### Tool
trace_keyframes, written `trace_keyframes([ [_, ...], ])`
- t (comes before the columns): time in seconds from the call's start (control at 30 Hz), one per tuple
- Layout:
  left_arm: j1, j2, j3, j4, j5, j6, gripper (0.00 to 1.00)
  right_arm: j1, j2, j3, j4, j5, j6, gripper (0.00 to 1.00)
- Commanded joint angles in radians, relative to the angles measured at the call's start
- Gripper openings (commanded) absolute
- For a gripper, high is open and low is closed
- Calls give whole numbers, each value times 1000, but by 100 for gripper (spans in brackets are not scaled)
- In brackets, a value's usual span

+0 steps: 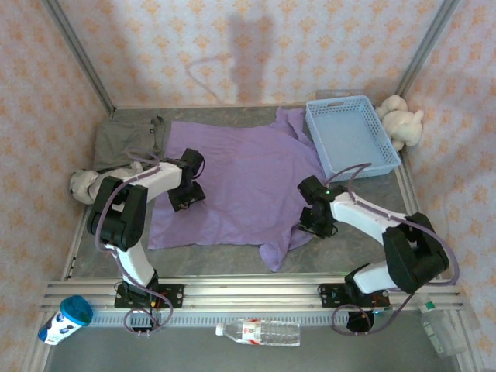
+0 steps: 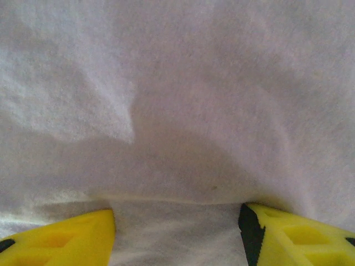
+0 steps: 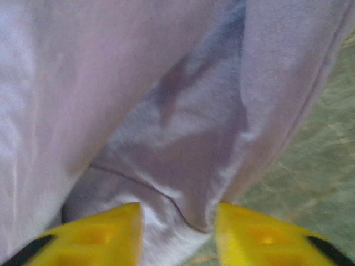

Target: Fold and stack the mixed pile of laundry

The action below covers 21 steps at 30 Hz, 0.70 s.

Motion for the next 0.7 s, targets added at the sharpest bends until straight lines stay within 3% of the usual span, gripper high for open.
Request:
trace_keyframes([
  [0.0, 5, 46, 14, -2, -42, -14, 61, -6, 32, 9, 1, 83, 57, 11],
  [0.07, 17, 55, 17, -7, -58, -7, 60, -30, -1, 30, -92, 177, 18, 0],
  [0.17, 36, 62, 18, -16, -66, 6, 59, -153, -102, 21, -182, 222, -65, 0],
  [0.3, 40, 44, 16, -31, -80, 27, 59, -313, -222, 6, -202, 177, -168, 0],
  [0.33, 40, 35, 14, -34, -82, 30, 59, -315, -232, -3, -174, 133, -180, 1],
  [0.43, 40, 3, 8, -45, -80, 41, 59, -315, -176, 13, -166, 47, -163, 25],
  [0.67, 23, -115, 31, -127, -34, 104, 67, -210, -158, 98, -215, 79, -158, 38],
])
